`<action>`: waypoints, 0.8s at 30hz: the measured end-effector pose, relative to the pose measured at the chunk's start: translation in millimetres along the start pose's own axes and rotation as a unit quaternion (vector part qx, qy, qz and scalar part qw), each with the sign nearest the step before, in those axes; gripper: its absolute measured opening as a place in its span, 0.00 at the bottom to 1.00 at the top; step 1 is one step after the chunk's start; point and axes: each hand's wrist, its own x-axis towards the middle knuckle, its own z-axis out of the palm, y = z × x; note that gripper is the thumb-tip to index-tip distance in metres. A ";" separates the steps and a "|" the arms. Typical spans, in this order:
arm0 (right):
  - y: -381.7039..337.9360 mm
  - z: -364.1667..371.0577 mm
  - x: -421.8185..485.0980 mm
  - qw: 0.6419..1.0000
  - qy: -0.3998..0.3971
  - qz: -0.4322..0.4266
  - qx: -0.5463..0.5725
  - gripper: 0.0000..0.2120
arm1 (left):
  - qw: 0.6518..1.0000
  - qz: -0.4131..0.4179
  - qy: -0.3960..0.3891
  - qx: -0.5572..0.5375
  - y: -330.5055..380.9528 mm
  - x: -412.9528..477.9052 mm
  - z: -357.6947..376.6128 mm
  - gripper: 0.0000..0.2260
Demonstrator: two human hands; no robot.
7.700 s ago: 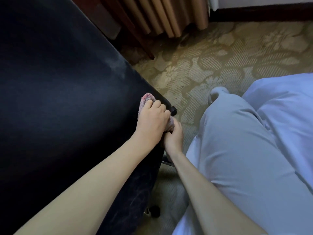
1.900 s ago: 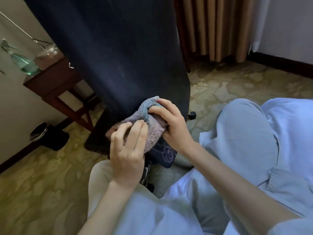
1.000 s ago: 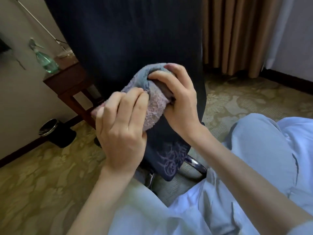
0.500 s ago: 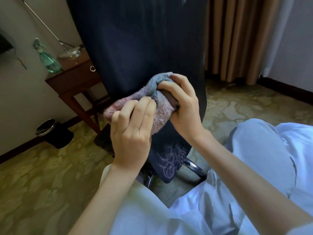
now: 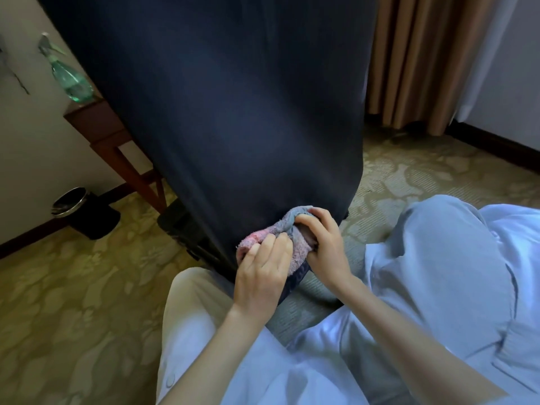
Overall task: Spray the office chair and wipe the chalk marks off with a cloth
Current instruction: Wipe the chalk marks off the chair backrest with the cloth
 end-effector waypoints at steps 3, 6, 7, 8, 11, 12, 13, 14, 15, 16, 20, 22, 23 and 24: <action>-22.9 -6.2 12.0 1.000 0.019 0.003 0.019 0.19 | 0.999 -0.035 0.027 -0.012 -8.5 13.2 -21.2 0.09; -60.4 -18.9 35.3 0.998 0.052 -0.029 0.033 0.19 | 0.995 -0.070 0.064 -0.016 -22.4 31.5 -55.3 0.12; -74.0 -23.5 44.0 0.997 0.061 -0.046 0.034 0.20 | 0.993 -0.079 0.082 -0.017 -28.4 37.3 -67.3 0.13; -86.9 -27.6 52.1 0.995 0.068 -0.065 0.033 0.20 | 0.991 -0.087 0.100 -0.016 -34.5 42.0 -78.8 0.13; -115.2 -35.1 66.4 0.990 0.071 -0.114 0.035 0.21 | 0.986 -0.099 0.132 -0.006 -50.8 47.2 -104.7 0.11; -120.7 -35.6 67.3 0.989 0.067 -0.124 0.035 0.21 | 0.985 -0.101 0.136 -0.005 -54.5 45.3 -109.4 0.11; -124.0 -35.2 66.6 0.989 0.064 -0.132 0.033 0.21 | 0.985 -0.105 0.139 -0.005 -56.8 42.1 -111.9 0.12; -125.5 -33.9 64.3 0.988 0.060 -0.139 0.028 0.21 | 0.984 -0.109 0.139 -0.005 -58.1 37.5 -112.5 0.12; -125.2 -31.5 60.6 0.988 0.056 -0.145 0.023 0.21 | 0.984 -0.116 0.138 -0.005 -58.6 31.3 -111.2 0.12; -123.4 -28.1 55.5 0.987 0.049 -0.150 0.018 0.21 | 0.983 -0.125 0.136 -0.008 -58.5 23.5 -108.2 0.12; -102.3 -8.0 25.2 0.988 -0.011 -0.152 -0.018 0.23 | 0.981 -0.162 0.095 -0.039 -53.3 -20.1 -84.1 0.15; -86.1 3.3 7.6 0.988 -0.041 -0.143 -0.030 0.23 | 0.983 -0.166 0.049 -0.055 -47.7 -42.9 -70.9 0.18; -78.2 8.4 -1.2 0.989 -0.055 -0.135 -0.034 0.23 | 0.983 -0.169 0.029 -0.063 -45.1 -52.5 -65.1 0.19; -70.9 12.6 -9.4 0.989 -0.068 -0.125 -0.038 0.23 | 0.982 -0.172 0.014 -0.072 -42.9 -60.0 -60.1 0.20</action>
